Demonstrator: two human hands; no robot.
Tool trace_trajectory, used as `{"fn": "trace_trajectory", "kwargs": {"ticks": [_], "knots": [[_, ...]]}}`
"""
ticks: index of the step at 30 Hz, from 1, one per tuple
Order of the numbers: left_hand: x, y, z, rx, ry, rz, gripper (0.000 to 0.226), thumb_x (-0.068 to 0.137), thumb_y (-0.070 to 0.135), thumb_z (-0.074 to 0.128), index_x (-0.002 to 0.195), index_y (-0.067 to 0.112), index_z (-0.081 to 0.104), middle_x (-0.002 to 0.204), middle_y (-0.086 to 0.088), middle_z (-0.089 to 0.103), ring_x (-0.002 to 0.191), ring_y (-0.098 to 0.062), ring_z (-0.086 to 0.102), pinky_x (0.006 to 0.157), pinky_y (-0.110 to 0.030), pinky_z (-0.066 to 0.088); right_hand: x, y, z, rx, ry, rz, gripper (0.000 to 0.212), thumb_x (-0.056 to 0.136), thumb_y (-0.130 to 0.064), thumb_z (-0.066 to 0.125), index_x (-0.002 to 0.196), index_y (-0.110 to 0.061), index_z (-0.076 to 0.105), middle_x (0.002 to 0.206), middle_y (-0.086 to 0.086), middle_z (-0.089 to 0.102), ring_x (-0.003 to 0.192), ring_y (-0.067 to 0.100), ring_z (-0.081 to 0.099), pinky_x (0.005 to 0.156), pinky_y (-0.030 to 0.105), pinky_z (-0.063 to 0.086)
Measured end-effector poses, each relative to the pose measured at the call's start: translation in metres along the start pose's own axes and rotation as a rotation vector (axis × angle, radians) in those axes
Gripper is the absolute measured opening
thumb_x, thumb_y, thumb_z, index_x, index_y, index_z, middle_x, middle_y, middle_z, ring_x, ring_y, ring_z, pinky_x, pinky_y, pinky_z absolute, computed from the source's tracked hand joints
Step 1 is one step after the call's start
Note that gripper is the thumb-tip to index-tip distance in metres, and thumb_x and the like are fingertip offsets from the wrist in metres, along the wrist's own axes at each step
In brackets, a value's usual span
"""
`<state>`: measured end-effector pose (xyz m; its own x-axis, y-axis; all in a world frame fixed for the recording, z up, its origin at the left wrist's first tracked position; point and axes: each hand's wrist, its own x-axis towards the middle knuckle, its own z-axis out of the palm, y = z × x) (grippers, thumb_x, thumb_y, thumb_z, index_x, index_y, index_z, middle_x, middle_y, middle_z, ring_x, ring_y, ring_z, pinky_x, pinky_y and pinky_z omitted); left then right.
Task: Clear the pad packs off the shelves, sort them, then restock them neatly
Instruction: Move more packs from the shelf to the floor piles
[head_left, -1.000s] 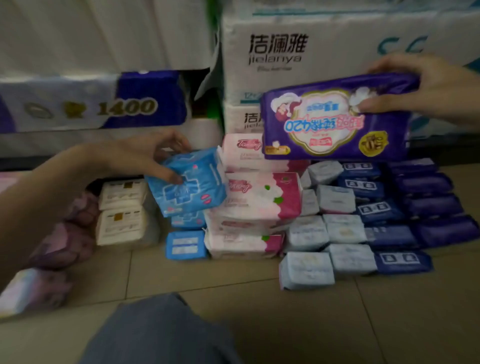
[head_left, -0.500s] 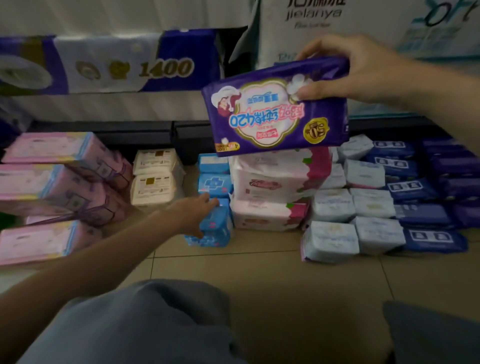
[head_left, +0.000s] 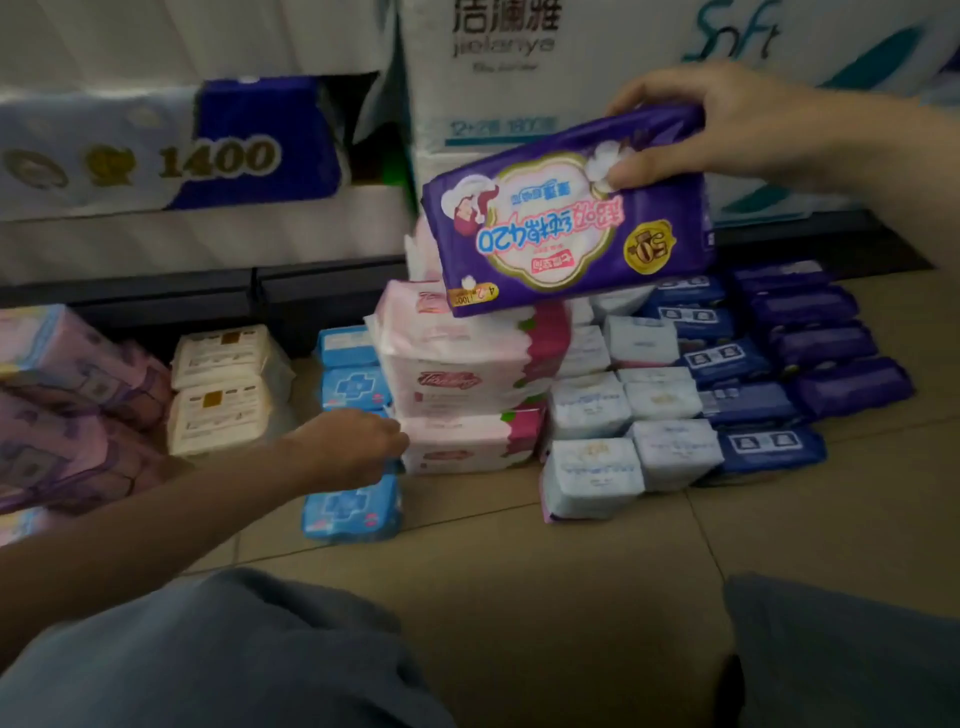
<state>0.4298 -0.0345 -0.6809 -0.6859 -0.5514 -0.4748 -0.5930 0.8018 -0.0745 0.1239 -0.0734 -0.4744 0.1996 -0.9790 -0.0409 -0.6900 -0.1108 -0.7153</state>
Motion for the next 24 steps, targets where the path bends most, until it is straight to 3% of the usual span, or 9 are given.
{"fn": "trace_trajectory", "kwargs": {"ticks": [3, 7, 10, 12, 14, 17, 21, 23, 24], "knots": [[0.019, 0.035, -0.035, 0.021, 0.338, 0.433, 0.029, 0.069, 0.017, 0.065, 0.097, 0.014, 0.064, 0.083, -0.004, 0.065, 0.060, -0.018, 0.063, 0.051, -0.026, 0.051, -0.023, 0.023, -0.042, 0.100, 0.045, 0.120, 0.038, 0.080, -0.013, 0.066, 0.113, -0.022, 0.050, 0.092, -0.010, 0.060, 0.075, 0.005, 0.059, 0.052, 0.008, 0.050], [0.063, 0.083, -0.094, 0.036, 0.522, 0.666, 0.028, 0.079, 0.019, 0.047, 0.102, 0.011, 0.060, 0.089, -0.006, 0.064, 0.065, -0.018, 0.061, 0.053, -0.024, 0.051, -0.058, 0.078, -0.091, 0.036, 0.105, 0.282, 0.038, 0.079, -0.014, 0.067, 0.113, -0.024, 0.052, 0.097, -0.003, 0.061, 0.078, 0.008, 0.058, 0.055, 0.012, 0.052], [0.097, 0.102, -0.129, -0.002, 0.551, 0.691, 0.027, 0.078, 0.013, 0.056, 0.105, 0.008, 0.058, 0.097, -0.010, 0.062, 0.072, -0.023, 0.061, 0.055, -0.025, 0.050, -0.082, 0.131, -0.113, -0.260, 0.003, 0.360, 0.036, 0.078, -0.014, 0.073, 0.108, -0.020, 0.055, 0.107, 0.004, 0.060, 0.085, 0.015, 0.055, 0.068, 0.024, 0.045], [0.123, 0.111, -0.143, 0.005, 0.544, 0.624, 0.033, 0.078, 0.014, 0.041, 0.103, 0.006, 0.060, 0.097, -0.013, 0.062, 0.072, -0.025, 0.062, 0.054, -0.025, 0.049, -0.096, 0.166, -0.123, -0.525, -0.135, 0.391, 0.039, 0.074, -0.018, 0.079, 0.102, -0.023, 0.053, 0.114, 0.004, 0.057, 0.100, 0.021, 0.052, 0.078, 0.027, 0.038], [0.152, 0.122, -0.148, 0.014, 0.492, 0.578, 0.039, 0.076, 0.014, 0.036, 0.105, 0.003, 0.059, 0.100, -0.017, 0.061, 0.074, -0.031, 0.062, 0.055, -0.030, 0.053, -0.111, 0.198, -0.127, -0.677, -0.245, 0.437, 0.040, 0.072, -0.019, 0.080, 0.099, -0.026, 0.051, 0.113, 0.001, 0.053, 0.107, 0.023, 0.050, 0.079, 0.025, 0.034], [0.192, 0.141, -0.156, 0.094, 0.373, 0.542, 0.041, 0.070, 0.008, 0.048, 0.108, 0.000, 0.058, 0.105, -0.022, 0.059, 0.074, -0.037, 0.062, 0.056, -0.039, 0.054, -0.135, 0.239, -0.134, -0.671, -0.296, 0.488, 0.038, 0.073, -0.014, 0.079, 0.102, -0.019, 0.054, 0.110, 0.000, 0.050, 0.099, 0.017, 0.046, 0.075, 0.024, 0.034], [0.235, 0.173, -0.162, 0.187, 0.424, 0.587, 0.048, 0.064, 0.019, 0.036, 0.099, 0.008, 0.067, 0.094, -0.012, 0.066, 0.067, -0.028, 0.064, 0.053, -0.025, 0.051, -0.157, 0.288, -0.140, -0.620, -0.308, 0.564, 0.033, 0.078, -0.009, 0.074, 0.099, -0.017, 0.050, 0.105, -0.001, 0.046, 0.094, 0.014, 0.043, 0.072, 0.024, 0.031], [0.249, 0.192, -0.165, 0.186, 0.389, 0.592, 0.050, 0.066, 0.017, 0.040, 0.108, 0.008, 0.066, 0.105, -0.013, 0.065, 0.078, -0.029, 0.066, 0.062, -0.026, 0.052, -0.164, 0.314, -0.138, -0.620, -0.317, 0.571, 0.032, 0.079, -0.011, 0.073, 0.092, -0.021, 0.046, 0.107, -0.002, 0.047, 0.096, 0.015, 0.044, 0.076, 0.028, 0.036], [0.257, 0.200, -0.163, 0.173, 0.352, 0.576, 0.051, 0.071, 0.013, 0.045, 0.120, 0.009, 0.060, 0.121, -0.015, 0.059, 0.095, -0.030, 0.064, 0.074, -0.029, 0.051, -0.167, 0.326, -0.136, -0.622, -0.313, 0.564, 0.031, 0.079, -0.011, 0.072, 0.093, -0.021, 0.046, 0.107, -0.003, 0.046, 0.098, 0.015, 0.044, 0.078, 0.029, 0.037]]}}
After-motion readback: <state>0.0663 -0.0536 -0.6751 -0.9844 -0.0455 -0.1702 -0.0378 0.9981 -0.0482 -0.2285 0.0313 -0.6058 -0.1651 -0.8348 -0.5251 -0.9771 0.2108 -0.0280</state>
